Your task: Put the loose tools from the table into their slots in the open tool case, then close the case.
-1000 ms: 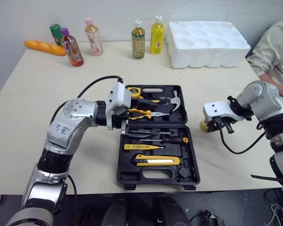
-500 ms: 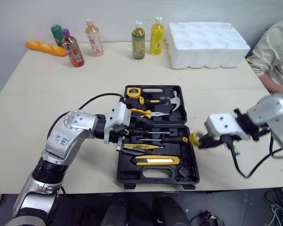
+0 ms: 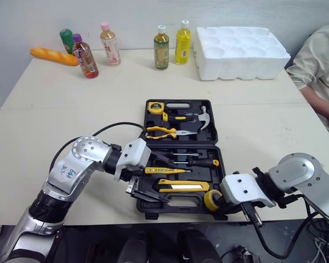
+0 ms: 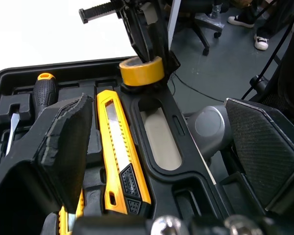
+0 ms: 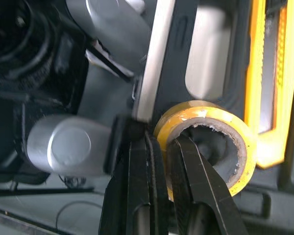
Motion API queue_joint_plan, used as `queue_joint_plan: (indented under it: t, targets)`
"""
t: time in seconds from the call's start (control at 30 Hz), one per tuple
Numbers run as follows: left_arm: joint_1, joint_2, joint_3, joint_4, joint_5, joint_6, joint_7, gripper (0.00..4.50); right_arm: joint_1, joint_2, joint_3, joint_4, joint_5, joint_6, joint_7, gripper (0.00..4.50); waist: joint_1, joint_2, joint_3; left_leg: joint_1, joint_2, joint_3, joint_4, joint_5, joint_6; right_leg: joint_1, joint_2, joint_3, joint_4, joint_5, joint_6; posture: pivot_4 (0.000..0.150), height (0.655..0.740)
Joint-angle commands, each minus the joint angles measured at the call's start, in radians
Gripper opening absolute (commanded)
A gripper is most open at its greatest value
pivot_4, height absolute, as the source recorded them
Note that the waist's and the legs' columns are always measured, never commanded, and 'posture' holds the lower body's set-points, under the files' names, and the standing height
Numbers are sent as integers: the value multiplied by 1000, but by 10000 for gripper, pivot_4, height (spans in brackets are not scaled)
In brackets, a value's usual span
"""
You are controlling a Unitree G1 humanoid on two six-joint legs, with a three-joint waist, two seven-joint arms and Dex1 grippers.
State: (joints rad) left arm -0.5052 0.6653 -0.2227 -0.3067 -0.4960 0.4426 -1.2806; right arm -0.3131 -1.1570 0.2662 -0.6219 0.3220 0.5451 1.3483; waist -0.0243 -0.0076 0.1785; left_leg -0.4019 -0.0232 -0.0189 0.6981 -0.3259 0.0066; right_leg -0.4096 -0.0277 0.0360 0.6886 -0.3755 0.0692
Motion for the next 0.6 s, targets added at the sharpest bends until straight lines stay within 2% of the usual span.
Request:
queue_joint_plan:
  t: [0.03, 0.2, 0.33, 0.5, 0.6]
  targets:
    - [-20, -11, 3, -26, -1, -14, 5, 45000, 8, -9, -22, 6, -21, -24, -6, 389, -1, 0, 0, 0, 0, 0, 0, 0, 0, 0, 0, 0, 0, 0, 0, 1500, 7400]
    - [-28, -24, 4, -13, 10, -22, 11, 45000, 41, 7, -4, 70, -79, -83, -35, 389, 0, 0, 0, 0, 0, 0, 0, 0, 0, 0, 0, 0, 0, 0, 0, 1500, 7400]
    - [-36, -29, 8, -10, 10, -21, 13, 45000, 41, 3, -19, 71, -63, -78, -26, 389, -1, -1, 0, 1, 0, 0, 0, 0, 0, 1, 0, 0, 0, 0, 0, 1500, 7400]
    - [-43, -32, 10, -7, 8, -19, 16, 45000, 61, -23, -54, 23, -11, -52, 5, 21742, 2, -1, 0, 1, 0, 0, 0, 0, 0, 1, 0, 0, 0, 0, 0, 1500, 7400]
    - [-39, -27, 12, -13, 5, -17, 12, 45000, 44, -18, -138, -4, 72, -2, -2, 35774, 3, -1, 0, 0, 0, 0, -1, 0, 0, 1, 0, 0, 0, 0, 0, 1500, 7400]
